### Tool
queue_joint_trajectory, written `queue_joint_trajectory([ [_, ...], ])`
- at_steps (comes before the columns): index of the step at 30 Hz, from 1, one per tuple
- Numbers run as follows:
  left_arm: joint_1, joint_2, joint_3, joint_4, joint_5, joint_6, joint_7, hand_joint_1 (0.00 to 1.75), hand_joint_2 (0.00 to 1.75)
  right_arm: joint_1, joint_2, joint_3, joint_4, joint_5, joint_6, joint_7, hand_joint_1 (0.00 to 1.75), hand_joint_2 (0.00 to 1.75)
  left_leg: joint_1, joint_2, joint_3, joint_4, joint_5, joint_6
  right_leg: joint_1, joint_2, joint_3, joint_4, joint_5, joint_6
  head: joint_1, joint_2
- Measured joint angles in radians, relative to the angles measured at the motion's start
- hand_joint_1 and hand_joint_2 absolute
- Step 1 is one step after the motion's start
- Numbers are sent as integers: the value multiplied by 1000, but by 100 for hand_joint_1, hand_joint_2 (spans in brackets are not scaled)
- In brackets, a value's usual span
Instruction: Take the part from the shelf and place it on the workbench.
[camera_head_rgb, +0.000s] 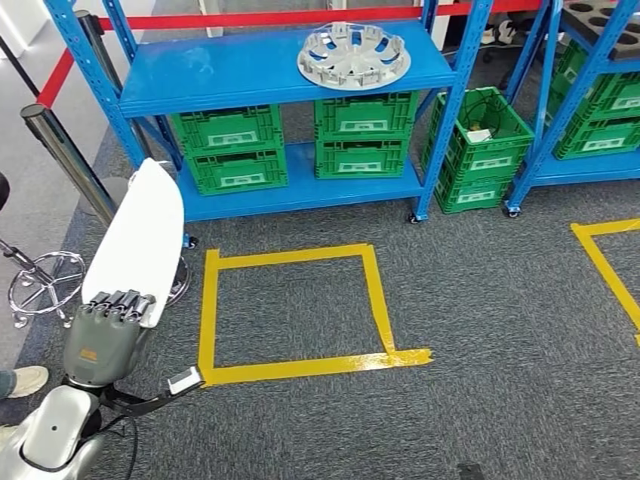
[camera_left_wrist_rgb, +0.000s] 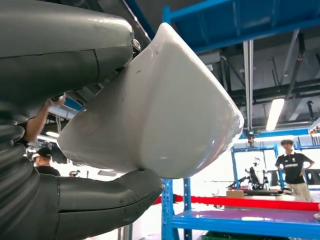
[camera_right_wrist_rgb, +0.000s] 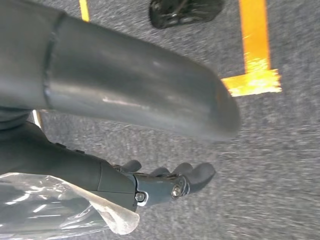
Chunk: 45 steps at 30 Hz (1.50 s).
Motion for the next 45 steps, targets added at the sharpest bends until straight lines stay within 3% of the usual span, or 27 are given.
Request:
queue_joint_trajectory([
  [1,3,1,2,0,2,0,-2,175,175,0,2,0,0,1,0,2,0,0,2,-1,-7,25,-40,-6,-1,-3,-12,-1,13,-9,0,0],
  [2,5,2,5,0,3,1,-4,175,175,-1,3,1,1,1,0,3,0,0,3,-2,-13,66,-97,-12,-2,-5,-26,0,25,-16,-1,0],
  [4,6,4,11,0,5,2,-9,175,175,-3,4,2,1,3,0,4,0,0,6,-2,-21,184,-202,-21,0,-7,-54,1,49,-23,-2,0],
  [5,6,4,13,0,6,3,-10,175,175,-3,5,3,1,5,0,4,0,0,7,-2,-20,236,-219,-24,1,-7,-69,3,61,-23,-2,0],
  [6,7,4,15,0,6,3,-12,175,175,-4,6,3,1,7,0,5,0,0,8,-2,-13,270,-203,-25,2,-8,-86,6,73,-23,-2,0],
  [7,9,4,17,0,8,4,-14,175,175,-4,7,4,1,9,0,7,0,0,8,-2,2,279,-163,-25,2,-9,-105,10,85,-21,-2,0],
  [8,13,4,20,0,9,5,-15,175,175,-4,9,4,1,11,0,9,0,0,8,-2,30,255,-118,-23,2,-9,-125,16,95,-18,-2,0],
  [9,16,5,23,0,10,6,-16,175,175,-3,11,4,1,13,0,11,0,0,8,-3,73,201,-97,-19,2,-9,-141,22,104,-15,-2,0],
  [11,20,8,30,0,12,8,-18,175,175,-4,14,5,1,16,0,14,0,0,4,-3,172,55,-127,-6,4,-9,-158,31,118,-5,-1,0],
  [13,21,11,35,0,12,11,-19,175,175,-6,17,5,1,17,0,16,0,0,-2,-3,215,-25,-165,6,4,-12,-165,34,133,6,-1,0],
  [15,22,12,39,0,12,14,-19,175,175,-6,17,6,1,17,0,16,0,0,-1,-2,210,-36,-156,19,1,-11,-175,38,136,16,-1,0],
  [16,23,12,41,0,12,14,-19,175,175,-6,17,6,1,17,0,16,0,0,1,-1,204,-38,-147,27,1,-8,-187,59,118,21,1,0],
  [19,25,11,42,0,12,14,-20,175,175,-5,18,6,1,18,0,18,0,0,2,1,177,-38,-122,38,-1,0,-255,233,4,32,5,0],
  [20,26,10,43,0,12,14,-20,175,175,-5,18,7,1,19,1,19,0,0,1,1,166,-37,-114,38,-2,0,-272,289,-21,34,5,0],
  [21,27,10,43,0,12,14,-20,175,175,-4,18,7,1,19,1,19,0,0,1,1,156,-35,-108,37,-2,0,-273,314,-28,35,5,0],
  [22,28,10,43,0,12,14,-20,175,175,-4,19,7,1,19,2,20,0,0,1,1,147,-33,-102,35,-2,0,-254,299,-16,35,5,0],
  [25,31,11,45,0,12,14,-21,175,175,-5,19,10,1,19,6,22,0,0,-1,2,130,-20,-95,27,-2,1,-121,101,45,26,5,0],
  [27,31,12,47,0,12,15,-21,175,175,-7,20,12,1,19,8,24,0,0,-5,2,120,-11,-92,24,-2,2,-80,29,53,18,4,0],
  [30,32,14,49,0,12,15,-22,175,175,-4,24,13,1,19,10,26,0,0,-7,2,113,-9,-84,37,0,2,-83,25,60,13,3,0],
  [37,32,14,55,0,13,15,-27,175,175,-5,25,14,1,22,13,30,0,0,-4,2,111,-24,-66,15,4,0,-92,26,70,-2,4,0],
  [45,40,13,71,-1,24,12,-45,175,175,-3,25,25,1,47,16,24,0,0,-3,1,103,-25,-60,5,5,0,-100,27,75,-6,4,0],
])
